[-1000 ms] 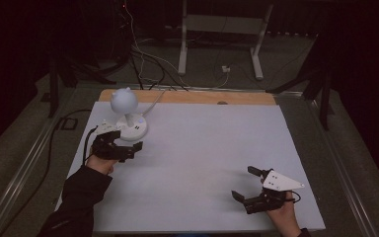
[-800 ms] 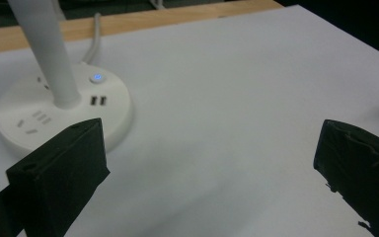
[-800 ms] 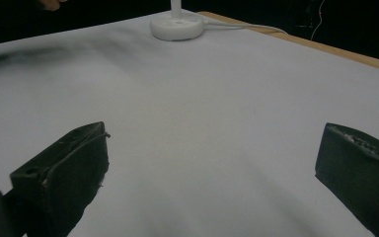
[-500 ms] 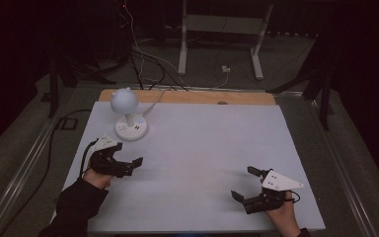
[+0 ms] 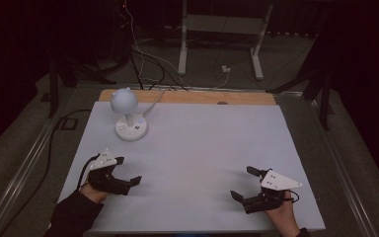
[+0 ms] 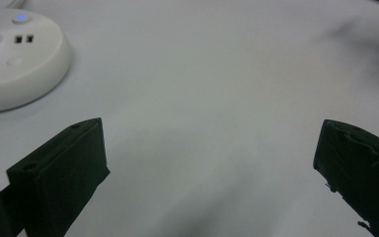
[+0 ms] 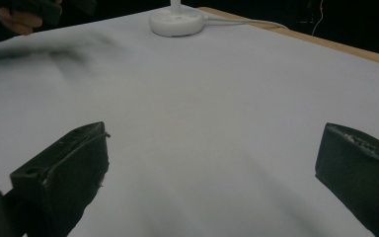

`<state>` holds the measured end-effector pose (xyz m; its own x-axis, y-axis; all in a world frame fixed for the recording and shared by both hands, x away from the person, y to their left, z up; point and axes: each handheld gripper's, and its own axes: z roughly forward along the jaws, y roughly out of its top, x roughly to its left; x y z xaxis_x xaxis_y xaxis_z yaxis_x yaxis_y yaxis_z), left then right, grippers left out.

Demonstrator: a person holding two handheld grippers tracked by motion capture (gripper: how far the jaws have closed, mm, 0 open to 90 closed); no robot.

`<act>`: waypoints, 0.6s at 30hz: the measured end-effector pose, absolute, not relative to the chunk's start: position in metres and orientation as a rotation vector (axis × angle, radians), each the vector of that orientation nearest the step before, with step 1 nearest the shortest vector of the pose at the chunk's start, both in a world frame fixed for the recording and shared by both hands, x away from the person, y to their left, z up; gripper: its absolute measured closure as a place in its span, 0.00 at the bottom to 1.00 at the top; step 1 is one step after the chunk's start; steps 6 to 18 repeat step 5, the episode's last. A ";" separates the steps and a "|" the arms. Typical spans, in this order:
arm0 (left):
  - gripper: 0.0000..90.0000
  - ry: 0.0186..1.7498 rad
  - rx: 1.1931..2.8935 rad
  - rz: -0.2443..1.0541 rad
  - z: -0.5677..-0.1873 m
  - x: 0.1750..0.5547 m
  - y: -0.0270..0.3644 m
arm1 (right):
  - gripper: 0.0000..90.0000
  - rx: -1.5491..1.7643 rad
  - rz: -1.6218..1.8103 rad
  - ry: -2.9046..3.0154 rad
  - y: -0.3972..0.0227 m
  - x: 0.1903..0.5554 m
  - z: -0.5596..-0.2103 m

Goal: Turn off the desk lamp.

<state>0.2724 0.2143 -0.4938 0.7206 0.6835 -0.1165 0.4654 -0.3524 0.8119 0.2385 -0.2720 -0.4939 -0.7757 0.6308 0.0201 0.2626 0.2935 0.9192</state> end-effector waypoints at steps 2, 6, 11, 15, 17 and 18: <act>0.01 0.849 2.059 0.313 -0.499 0.270 0.211 | 0.00 0.802 1.474 2.222 -0.272 0.238 -0.494; 0.01 0.848 2.068 0.299 -0.501 0.269 0.210 | 0.00 0.799 1.472 2.223 -0.272 0.238 -0.494; 0.01 0.848 2.068 0.299 -0.501 0.269 0.210 | 0.00 0.799 1.472 2.223 -0.272 0.238 -0.494; 0.01 0.848 2.068 0.299 -0.501 0.269 0.210 | 0.00 0.799 1.472 2.223 -0.272 0.238 -0.494; 0.01 0.848 2.068 0.299 -0.501 0.269 0.210 | 0.00 0.799 1.472 2.223 -0.272 0.238 -0.494; 0.01 0.848 2.068 0.299 -0.501 0.269 0.210 | 0.00 0.799 1.472 2.223 -0.272 0.238 -0.494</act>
